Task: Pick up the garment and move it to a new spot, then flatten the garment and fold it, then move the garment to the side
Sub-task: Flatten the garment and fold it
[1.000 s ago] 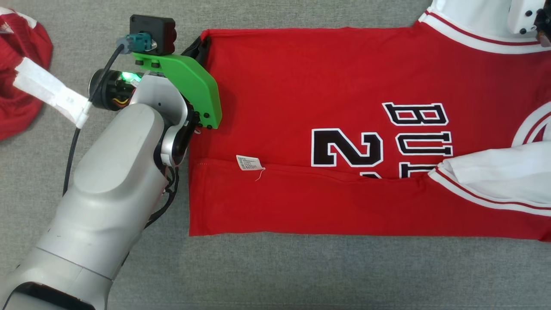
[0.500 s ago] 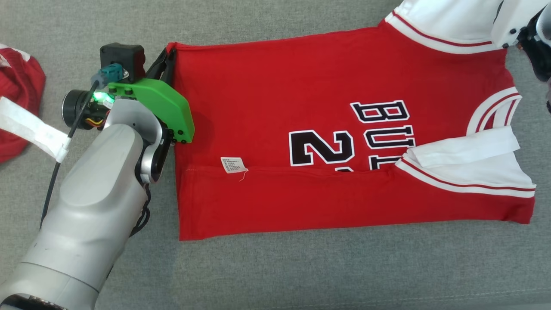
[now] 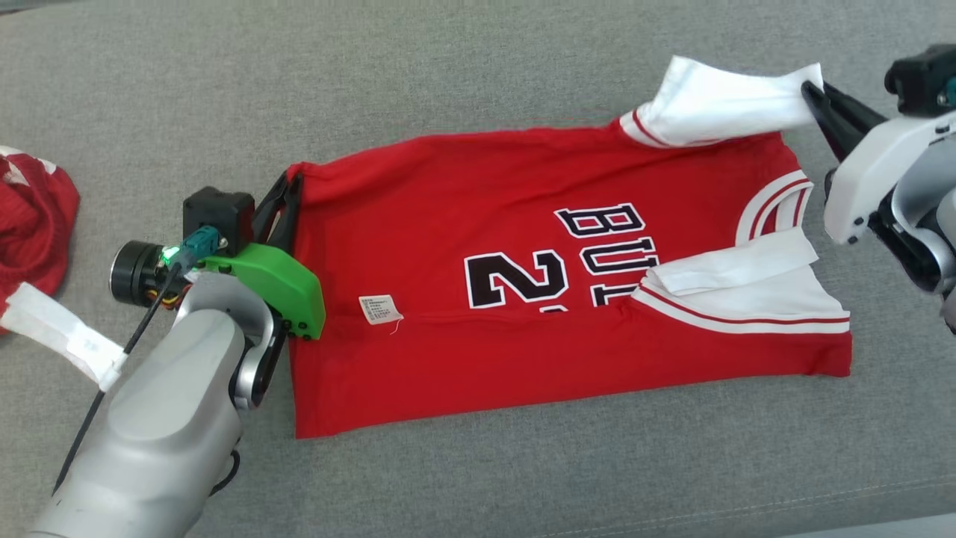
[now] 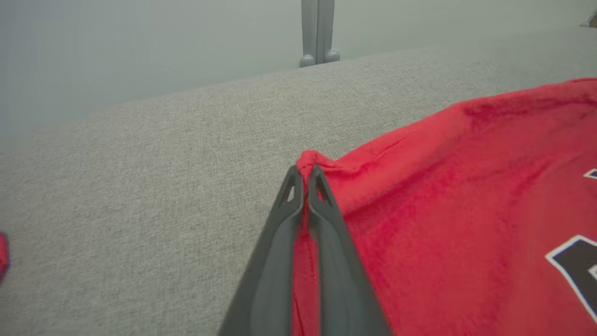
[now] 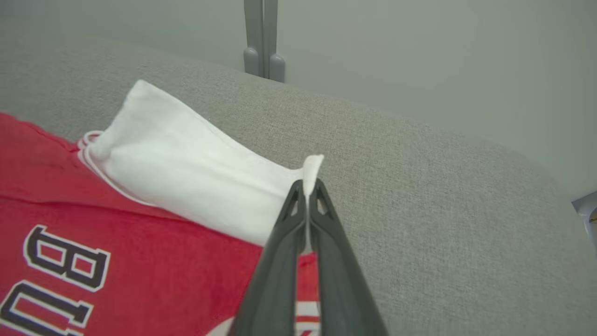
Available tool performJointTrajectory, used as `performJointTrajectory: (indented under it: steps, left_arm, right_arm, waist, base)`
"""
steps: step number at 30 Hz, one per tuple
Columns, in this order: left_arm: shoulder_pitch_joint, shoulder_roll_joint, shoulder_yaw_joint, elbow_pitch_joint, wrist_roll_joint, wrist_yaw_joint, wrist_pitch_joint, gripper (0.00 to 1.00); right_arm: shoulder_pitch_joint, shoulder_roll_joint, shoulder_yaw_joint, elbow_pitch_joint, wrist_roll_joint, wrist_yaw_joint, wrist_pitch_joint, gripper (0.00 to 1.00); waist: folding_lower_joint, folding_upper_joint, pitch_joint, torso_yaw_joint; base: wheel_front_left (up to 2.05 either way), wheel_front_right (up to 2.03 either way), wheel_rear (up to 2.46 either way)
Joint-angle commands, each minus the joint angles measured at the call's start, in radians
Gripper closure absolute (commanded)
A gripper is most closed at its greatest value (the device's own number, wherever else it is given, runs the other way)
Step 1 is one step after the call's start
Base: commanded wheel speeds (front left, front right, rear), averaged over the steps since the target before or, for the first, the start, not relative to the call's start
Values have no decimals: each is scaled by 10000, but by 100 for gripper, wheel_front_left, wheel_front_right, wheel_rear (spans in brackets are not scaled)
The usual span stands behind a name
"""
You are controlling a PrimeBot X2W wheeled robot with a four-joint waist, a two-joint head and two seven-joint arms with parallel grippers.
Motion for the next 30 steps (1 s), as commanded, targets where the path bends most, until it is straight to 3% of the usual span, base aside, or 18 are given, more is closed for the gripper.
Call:
performJointTrajectory:
  steps: [1,12,20,21,22,23,24,25,30]
  left_arm:
    - [240,148,-28,-27,118,28,-152,100]
    - [1228,463,97,-186,298,191,-805,100]
    - [1787,379,449,-316,395,261,-900,100]
    - [1831,331,512,-356,411,239,-905,81]
    - [1854,311,565,-395,446,216,-909,51]
    - [1903,295,628,-441,483,194,-909,4]
    - [1970,260,698,-474,492,184,-911,0]
    - [2048,228,781,-506,528,182,-907,0]
    - [2555,20,1624,-964,409,135,-907,0]
  right_arm:
    - [397,-167,14,-312,-12,-19,-81,100]
    - [2801,-629,-551,-2302,394,-20,101,100]
    - [4112,-314,-1331,-3094,-159,-19,472,100]
    - [4272,-269,-1435,-3133,-294,-19,594,100]
    - [4409,-207,-1515,-3187,-352,-19,668,78]
    - [4573,-126,-1576,-3260,-383,-19,807,45]
    - [4711,-84,-1634,-3296,-405,-19,949,16]
    - [4865,-81,-1693,-3355,-463,-19,1155,0]
    - [5310,34,-2299,-3702,-941,-19,1367,0]
  waist:
    - [0,0,-223,-190]
    - [0,0,-359,-404]
    - [0,0,-413,-356]
    - [0,0,-417,-340]
    - [0,0,-422,-327]
    - [0,0,-430,-308]
    - [0,0,-441,-297]
    - [0,0,-468,-288]
    - [0,0,-699,-283]
  base:
    - [0,0,0]
    - [0,0,0]
    - [0,0,0]
    - [0,0,0]
    - [0,0,0]
    - [0,0,0]
    - [0,0,0]
    - [0,0,0]
    - [0,0,0]
